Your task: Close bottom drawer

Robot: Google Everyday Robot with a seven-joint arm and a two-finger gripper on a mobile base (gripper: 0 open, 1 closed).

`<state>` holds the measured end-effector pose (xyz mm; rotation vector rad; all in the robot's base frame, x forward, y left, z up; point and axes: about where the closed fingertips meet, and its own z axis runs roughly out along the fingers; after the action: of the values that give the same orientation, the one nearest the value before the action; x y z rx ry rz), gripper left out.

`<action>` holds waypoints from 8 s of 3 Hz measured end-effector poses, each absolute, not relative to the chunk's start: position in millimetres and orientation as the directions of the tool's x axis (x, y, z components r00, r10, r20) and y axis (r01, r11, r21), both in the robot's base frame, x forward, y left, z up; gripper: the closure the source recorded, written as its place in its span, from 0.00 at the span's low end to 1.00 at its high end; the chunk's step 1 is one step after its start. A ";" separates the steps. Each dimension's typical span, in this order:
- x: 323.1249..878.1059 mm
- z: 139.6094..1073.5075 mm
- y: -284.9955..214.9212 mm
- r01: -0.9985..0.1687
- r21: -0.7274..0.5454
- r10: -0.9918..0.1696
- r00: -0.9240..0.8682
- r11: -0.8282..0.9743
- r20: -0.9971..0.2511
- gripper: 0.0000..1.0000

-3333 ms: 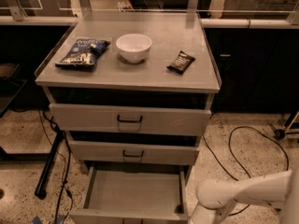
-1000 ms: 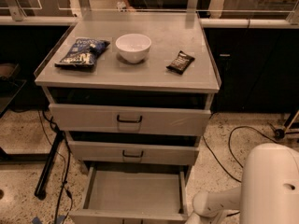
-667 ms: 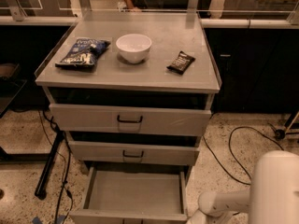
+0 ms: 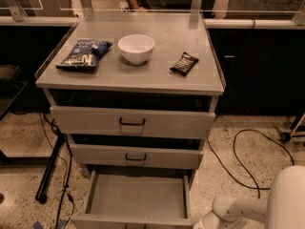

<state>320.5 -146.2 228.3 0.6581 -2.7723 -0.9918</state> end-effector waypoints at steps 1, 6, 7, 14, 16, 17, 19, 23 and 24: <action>324.1 223.7 -147.3 -0.343 0.629 -0.424 -0.905 0.697 -0.024 1.00; 401.4 189.2 -128.4 -0.178 0.590 -0.203 -0.979 0.787 -0.024 1.00; 413.0 190.0 -126.6 -0.173 0.590 -0.182 -0.982 0.789 -0.044 1.00; 424.4 224.8 -162.7 -0.115 0.632 -0.092 -0.993 0.766 -0.070 1.00; 400.4 219.8 -170.6 -0.100 0.631 -0.104 -0.994 0.769 -0.031 1.00; 409.1 206.2 -163.8 -0.075 0.621 -0.086 -0.996 0.780 -0.012 1.00; 437.7 199.6 -154.5 -0.053 0.583 -0.030 -0.998 0.811 -0.049 1.00; 484.2 198.1 -162.3 -0.008 0.532 0.085 -0.985 0.847 -0.151 1.00; 477.7 183.2 -157.9 0.005 0.519 0.076 -0.990 0.855 -0.116 1.00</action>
Offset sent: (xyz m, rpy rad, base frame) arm 0.0119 0.0116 -0.0413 -0.0419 0.0841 -0.0822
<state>477.7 -157.9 183.2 -0.0685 -3.1523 -0.8815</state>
